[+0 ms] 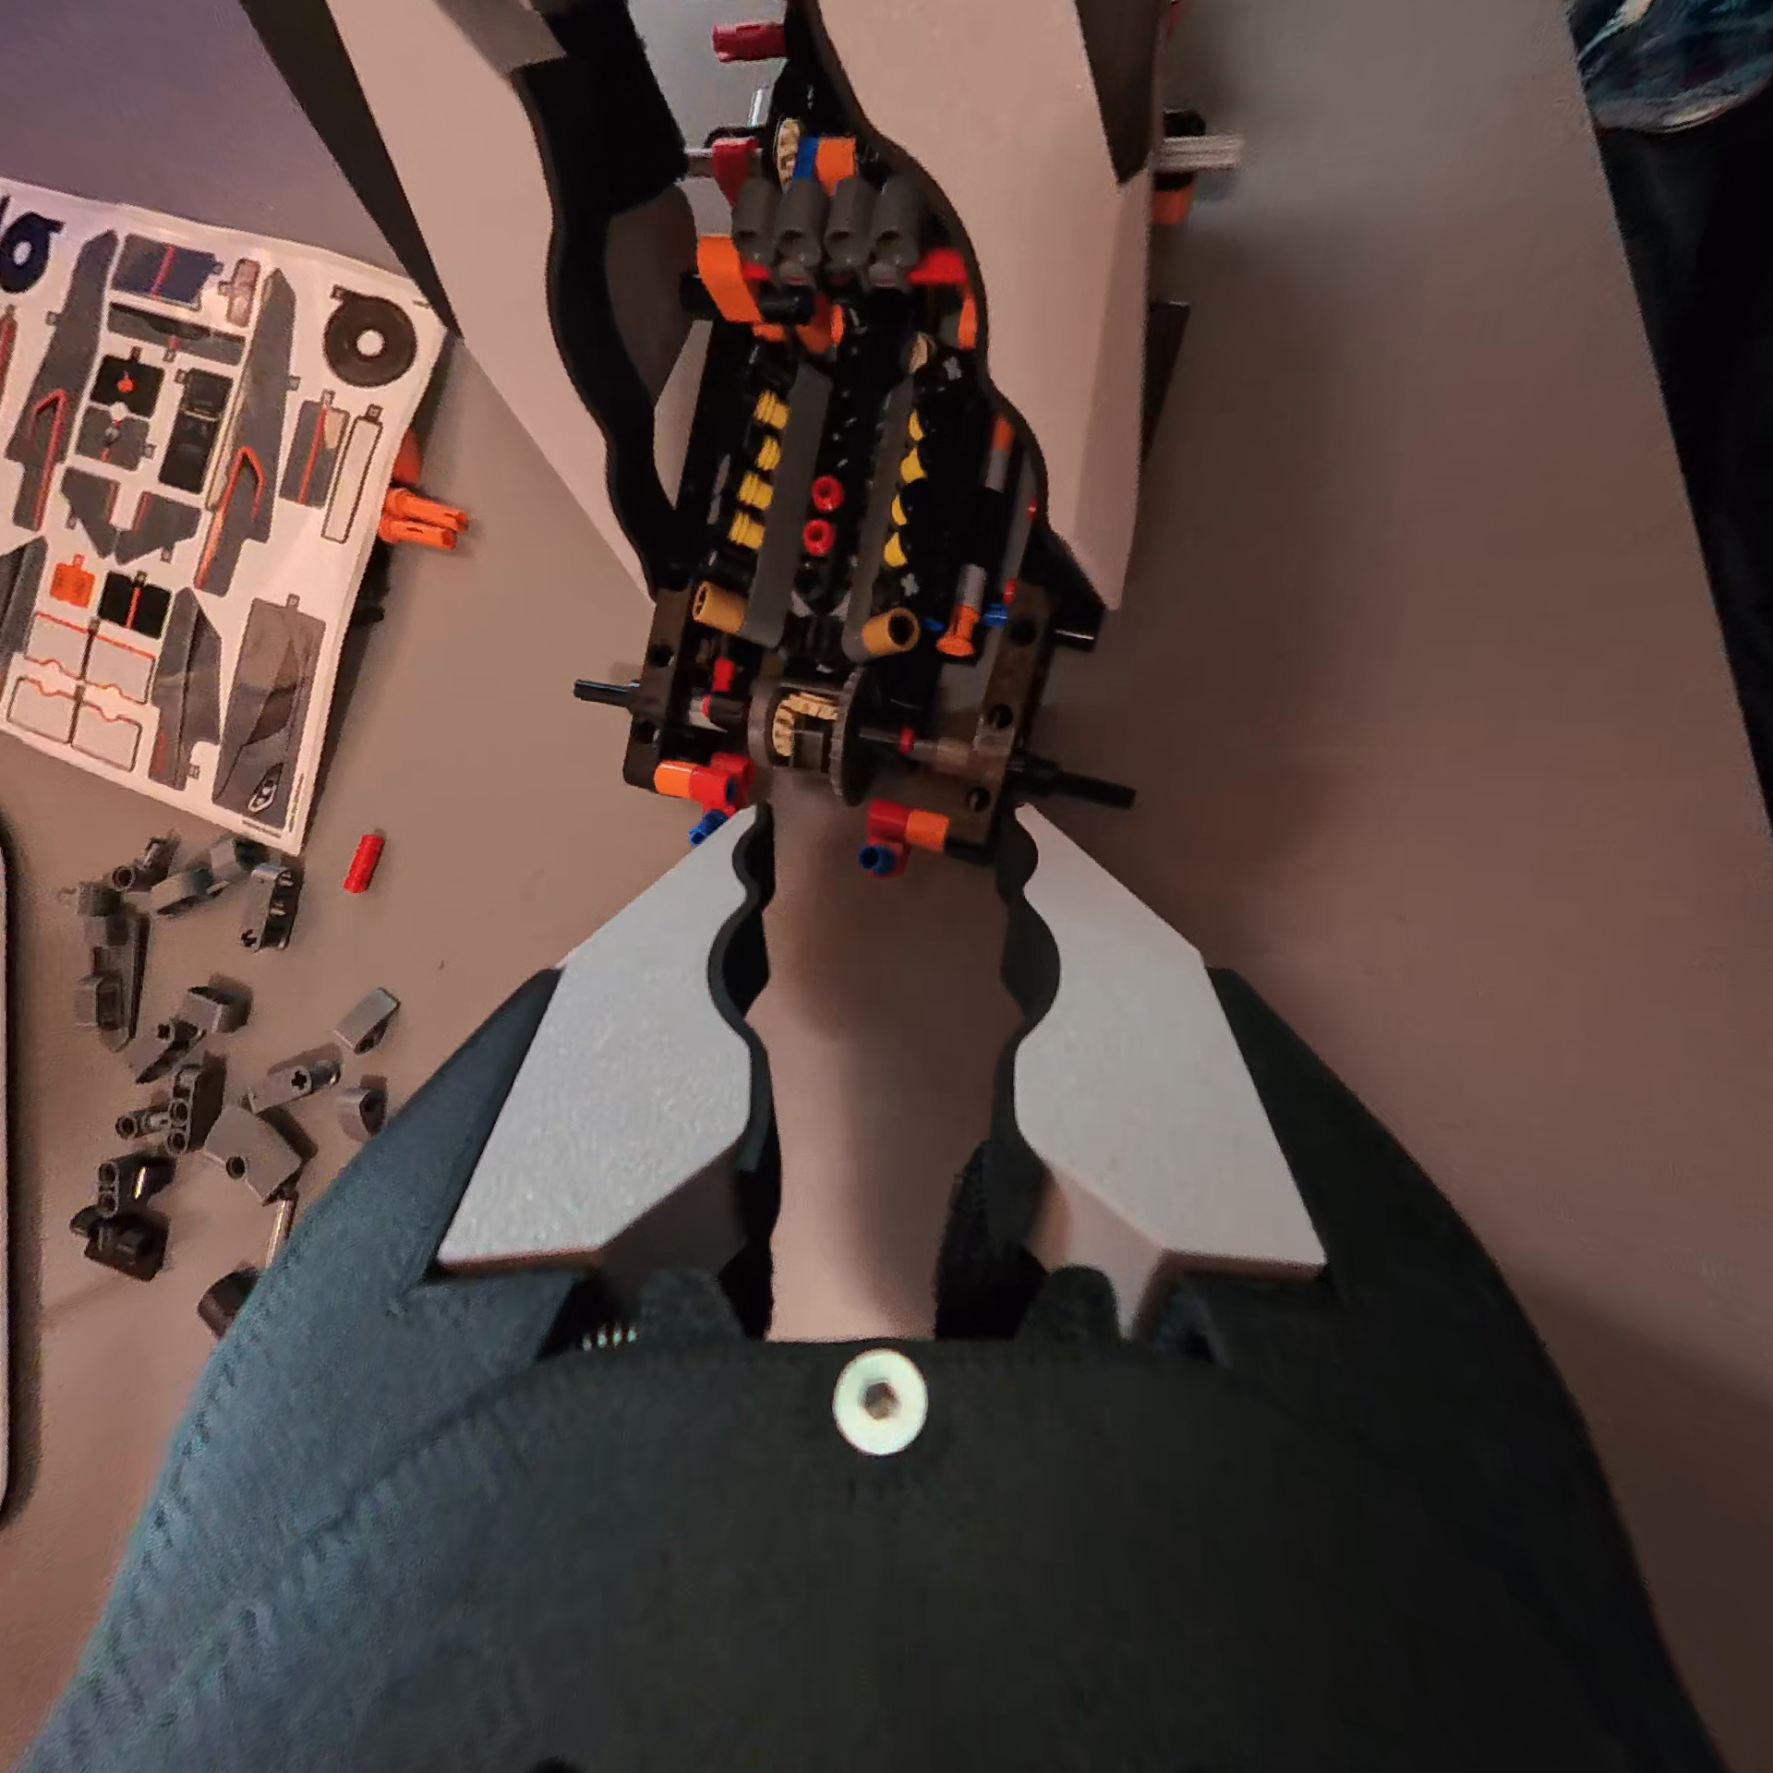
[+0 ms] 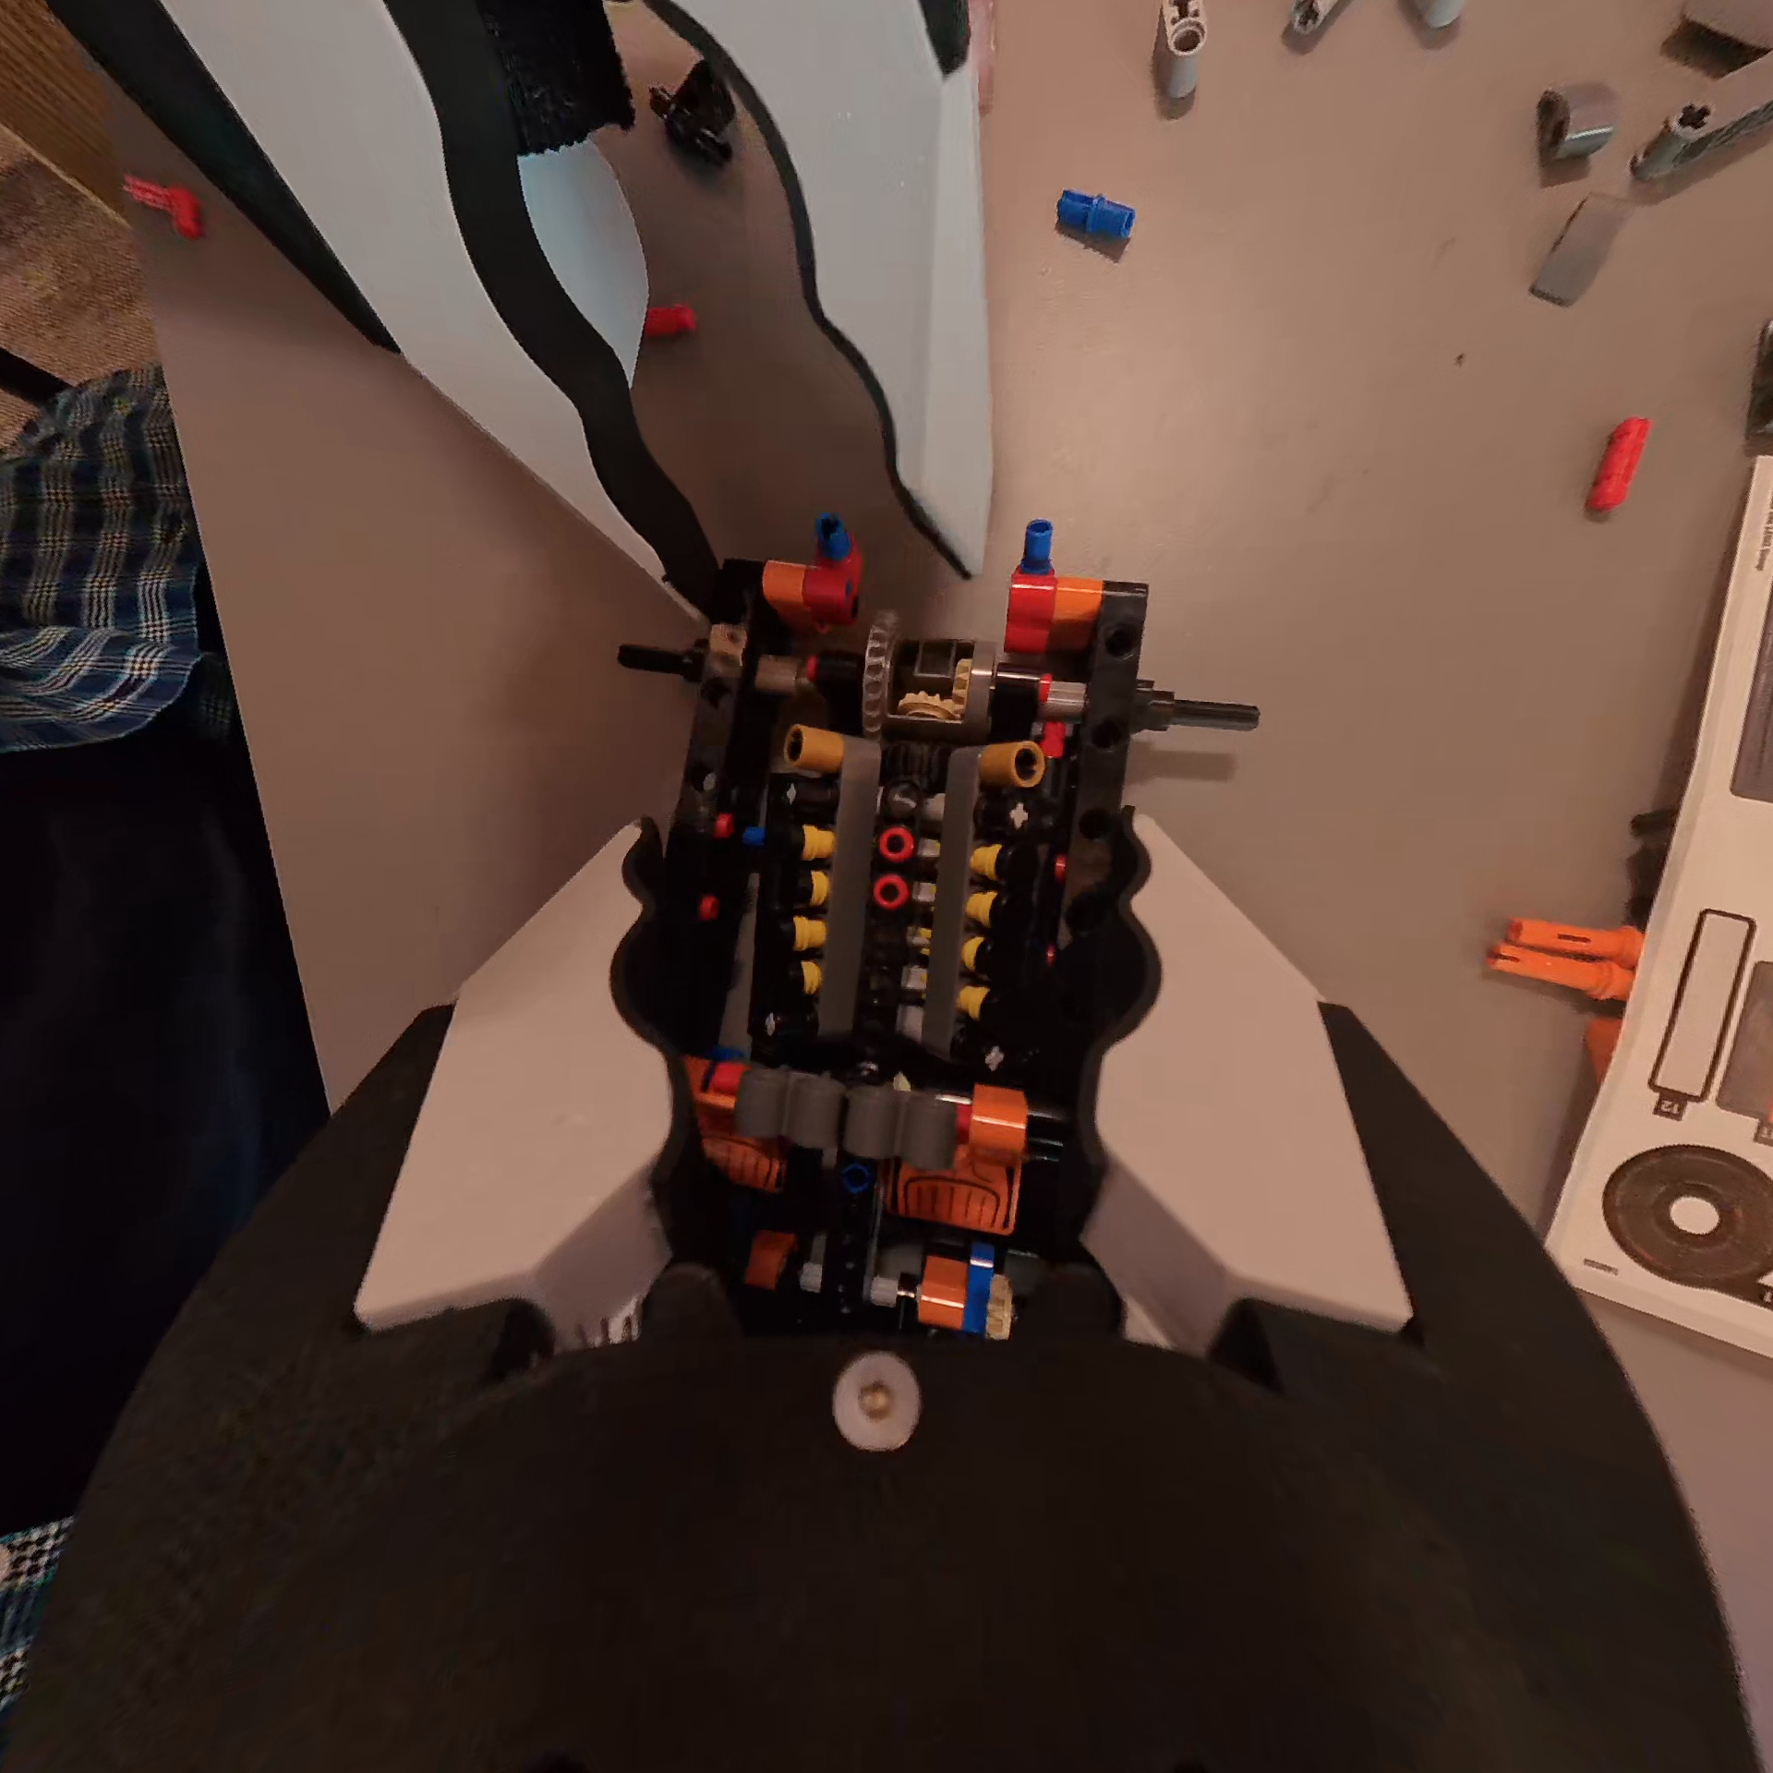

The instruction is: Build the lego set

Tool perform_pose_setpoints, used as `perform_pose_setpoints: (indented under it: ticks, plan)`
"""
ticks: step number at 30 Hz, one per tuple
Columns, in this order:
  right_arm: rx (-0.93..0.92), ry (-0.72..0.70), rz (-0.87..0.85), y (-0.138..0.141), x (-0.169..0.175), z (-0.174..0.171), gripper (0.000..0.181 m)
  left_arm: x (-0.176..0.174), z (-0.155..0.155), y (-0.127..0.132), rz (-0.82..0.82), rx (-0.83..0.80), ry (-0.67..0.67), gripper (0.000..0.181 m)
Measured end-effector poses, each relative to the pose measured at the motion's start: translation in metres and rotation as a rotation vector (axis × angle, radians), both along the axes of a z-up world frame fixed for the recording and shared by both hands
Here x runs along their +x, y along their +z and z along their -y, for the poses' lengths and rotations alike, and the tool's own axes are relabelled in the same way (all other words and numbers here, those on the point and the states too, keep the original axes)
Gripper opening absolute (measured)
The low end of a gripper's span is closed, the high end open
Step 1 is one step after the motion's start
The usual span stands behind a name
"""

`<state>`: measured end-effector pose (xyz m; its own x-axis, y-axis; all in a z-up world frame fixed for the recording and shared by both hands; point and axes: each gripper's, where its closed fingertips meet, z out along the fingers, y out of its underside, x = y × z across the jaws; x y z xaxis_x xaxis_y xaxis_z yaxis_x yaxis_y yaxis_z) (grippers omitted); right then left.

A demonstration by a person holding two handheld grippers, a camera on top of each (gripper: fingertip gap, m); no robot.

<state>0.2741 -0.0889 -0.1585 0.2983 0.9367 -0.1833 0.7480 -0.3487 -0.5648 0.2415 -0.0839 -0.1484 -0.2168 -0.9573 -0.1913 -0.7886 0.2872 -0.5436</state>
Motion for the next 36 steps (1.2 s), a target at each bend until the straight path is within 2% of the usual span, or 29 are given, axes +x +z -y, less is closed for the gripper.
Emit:
perform_pose_setpoints:
  ticks: [7,10,13,15,19,24,36]
  plan:
    - [-0.012,0.04,-0.013,0.001,0.002,0.003,0.091,-0.011,-0.011,0.0,-0.023,0.003,0.085,0.064]
    - [-0.009,0.078,-0.005,0.001,0.003,0.005,0.09,-0.013,-0.016,-0.002,-0.027,0.008,0.125,0.084]
    - [-0.002,0.122,0.004,0.0,0.004,0.007,0.089,-0.009,-0.024,-0.004,-0.025,0.029,0.172,0.118]
    - [-0.002,0.157,0.002,0.0,0.005,0.01,0.089,-0.007,-0.02,-0.009,-0.045,-0.019,0.184,0.129]
    - [-0.011,0.179,-0.006,0.001,0.005,0.012,0.088,0.003,-0.005,-0.014,-0.028,-0.082,0.146,0.123]
    - [-0.013,0.206,-0.008,0.001,0.006,0.015,0.088,0.012,0.012,-0.019,-0.021,-0.168,0.109,0.101]
    - [-0.038,0.237,0.007,0.002,0.008,0.02,0.088,0.018,0.017,-0.019,-0.015,-0.185,0.167,0.101]
